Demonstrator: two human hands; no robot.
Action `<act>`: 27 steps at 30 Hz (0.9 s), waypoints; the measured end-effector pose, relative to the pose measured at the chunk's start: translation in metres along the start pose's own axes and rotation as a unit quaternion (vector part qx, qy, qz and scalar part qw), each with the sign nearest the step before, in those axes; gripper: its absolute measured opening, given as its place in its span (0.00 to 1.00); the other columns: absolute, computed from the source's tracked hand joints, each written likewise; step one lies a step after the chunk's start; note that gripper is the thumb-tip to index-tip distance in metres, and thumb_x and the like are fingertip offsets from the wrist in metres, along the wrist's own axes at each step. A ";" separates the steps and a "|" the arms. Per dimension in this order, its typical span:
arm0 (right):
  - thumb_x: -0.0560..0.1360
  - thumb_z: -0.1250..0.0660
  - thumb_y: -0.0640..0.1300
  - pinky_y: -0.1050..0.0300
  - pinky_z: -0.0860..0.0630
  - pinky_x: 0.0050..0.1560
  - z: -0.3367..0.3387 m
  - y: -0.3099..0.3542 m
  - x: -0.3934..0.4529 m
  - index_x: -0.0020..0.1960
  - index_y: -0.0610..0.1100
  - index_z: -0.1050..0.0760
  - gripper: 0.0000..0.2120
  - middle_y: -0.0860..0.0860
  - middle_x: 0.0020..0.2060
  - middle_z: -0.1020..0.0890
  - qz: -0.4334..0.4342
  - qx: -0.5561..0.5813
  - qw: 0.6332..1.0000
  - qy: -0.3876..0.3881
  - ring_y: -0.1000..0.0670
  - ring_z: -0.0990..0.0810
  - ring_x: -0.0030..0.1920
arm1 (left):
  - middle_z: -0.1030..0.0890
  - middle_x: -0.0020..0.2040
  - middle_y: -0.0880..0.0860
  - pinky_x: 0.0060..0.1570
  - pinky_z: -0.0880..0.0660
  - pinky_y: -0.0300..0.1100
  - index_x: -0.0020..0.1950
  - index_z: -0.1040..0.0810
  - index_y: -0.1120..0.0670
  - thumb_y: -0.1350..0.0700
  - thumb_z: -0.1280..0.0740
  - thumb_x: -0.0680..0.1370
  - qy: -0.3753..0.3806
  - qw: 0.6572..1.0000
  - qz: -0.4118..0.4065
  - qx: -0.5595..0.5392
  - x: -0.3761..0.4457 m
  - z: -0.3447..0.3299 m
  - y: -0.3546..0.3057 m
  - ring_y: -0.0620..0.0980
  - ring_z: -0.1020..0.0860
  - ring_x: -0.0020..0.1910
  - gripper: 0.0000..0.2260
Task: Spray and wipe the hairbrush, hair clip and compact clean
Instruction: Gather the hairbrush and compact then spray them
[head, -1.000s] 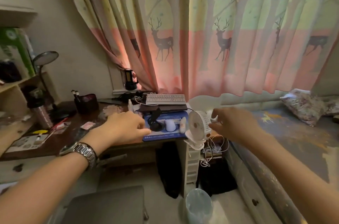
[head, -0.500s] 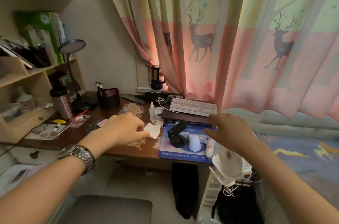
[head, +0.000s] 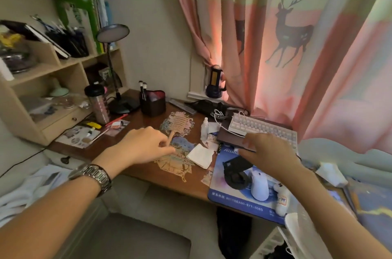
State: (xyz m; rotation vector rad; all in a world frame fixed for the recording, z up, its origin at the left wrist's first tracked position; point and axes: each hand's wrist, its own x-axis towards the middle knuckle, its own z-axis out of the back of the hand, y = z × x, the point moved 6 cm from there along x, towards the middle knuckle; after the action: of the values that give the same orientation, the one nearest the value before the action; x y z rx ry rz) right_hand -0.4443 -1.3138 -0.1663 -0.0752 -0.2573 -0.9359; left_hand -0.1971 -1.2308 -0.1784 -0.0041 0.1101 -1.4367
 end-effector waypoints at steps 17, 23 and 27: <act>0.74 0.38 0.56 0.55 0.26 0.44 -0.030 -0.063 0.161 0.53 0.49 0.25 0.13 0.51 0.48 0.18 0.051 0.011 0.998 -0.028 0.46 0.20 0.48 | 0.20 0.43 0.46 0.35 0.30 0.38 0.46 0.22 0.47 0.37 0.41 0.77 -0.032 0.999 0.034 0.020 0.154 0.026 -0.009 0.44 0.23 0.41 0.16; 0.75 0.39 0.56 0.55 0.27 0.42 -0.042 -0.071 0.184 0.54 0.50 0.25 0.13 0.52 0.48 0.18 0.065 0.011 0.998 -0.014 0.47 0.20 0.49 | 0.19 0.44 0.45 0.41 0.26 0.43 0.47 0.21 0.47 0.36 0.41 0.76 -0.026 0.998 0.041 0.032 0.175 0.033 -0.001 0.45 0.22 0.43 0.18; 0.75 0.38 0.56 0.55 0.27 0.41 -0.050 -0.077 0.201 0.52 0.49 0.24 0.12 0.51 0.48 0.18 0.064 0.010 0.998 -0.013 0.46 0.20 0.48 | 0.21 0.43 0.44 0.43 0.26 0.43 0.48 0.21 0.46 0.35 0.41 0.76 -0.035 0.998 0.037 0.025 0.194 0.040 -0.001 0.44 0.23 0.43 0.18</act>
State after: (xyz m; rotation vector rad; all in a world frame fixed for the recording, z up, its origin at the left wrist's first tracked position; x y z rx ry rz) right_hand -0.3831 -1.5262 -0.1677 -0.0836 -0.2823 -0.8054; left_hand -0.1697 -1.4250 -0.1528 -0.0081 0.0165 -1.3634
